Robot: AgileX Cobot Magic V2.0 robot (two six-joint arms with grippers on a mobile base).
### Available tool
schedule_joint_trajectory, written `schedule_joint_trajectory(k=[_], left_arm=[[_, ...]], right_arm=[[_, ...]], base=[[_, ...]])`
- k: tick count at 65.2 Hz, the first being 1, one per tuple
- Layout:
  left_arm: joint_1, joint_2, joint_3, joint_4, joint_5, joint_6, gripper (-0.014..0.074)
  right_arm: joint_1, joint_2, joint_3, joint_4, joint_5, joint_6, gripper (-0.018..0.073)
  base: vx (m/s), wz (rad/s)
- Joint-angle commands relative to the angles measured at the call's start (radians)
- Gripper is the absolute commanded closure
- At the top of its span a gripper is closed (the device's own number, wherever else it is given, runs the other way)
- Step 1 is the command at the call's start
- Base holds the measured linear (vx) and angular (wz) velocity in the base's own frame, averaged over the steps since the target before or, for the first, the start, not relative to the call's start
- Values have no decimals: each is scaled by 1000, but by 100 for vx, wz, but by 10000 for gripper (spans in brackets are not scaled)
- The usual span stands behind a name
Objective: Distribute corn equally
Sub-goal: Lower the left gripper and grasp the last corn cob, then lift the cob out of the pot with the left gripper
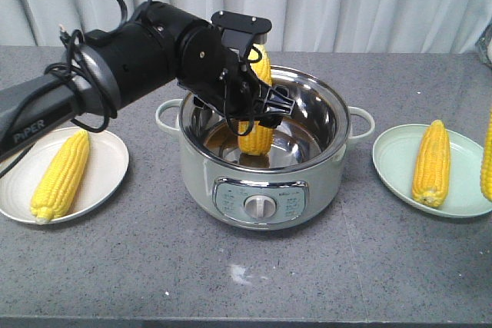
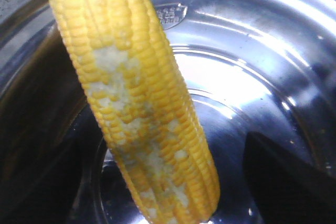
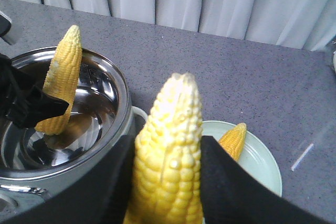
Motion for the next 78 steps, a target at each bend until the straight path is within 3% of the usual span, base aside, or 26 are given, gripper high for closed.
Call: schedule_joint_trajectory(k=[1,26,38,58,66,78], left_arm=[[-6,-37,-32,24,-71,-30,8],[-6,5,-31,23,-126,-51,23],[-6,5,-31,23,-127,-51,140],[-6,-4,-32,30,-126,-48,431],[-6,-36,-32,30,-120,-48,475],[-6,-135,-32,58,-106,-51,471]], right_arm=[[-5,-9,-24,-11,-77,-3,461],[-5,-9,-24,-11,-73,-3,461],[-5,-9,-24,-11,-73,-3,461],[-5,-9,-24,-11,-73,-3,461],[-5,-9,-24,-11,-72,-3,461],[-5,-9,-24,-11,-70,-3,461]], base=[[0,0],[0,0],[0,0],[0,0],[0,0],[0,0]])
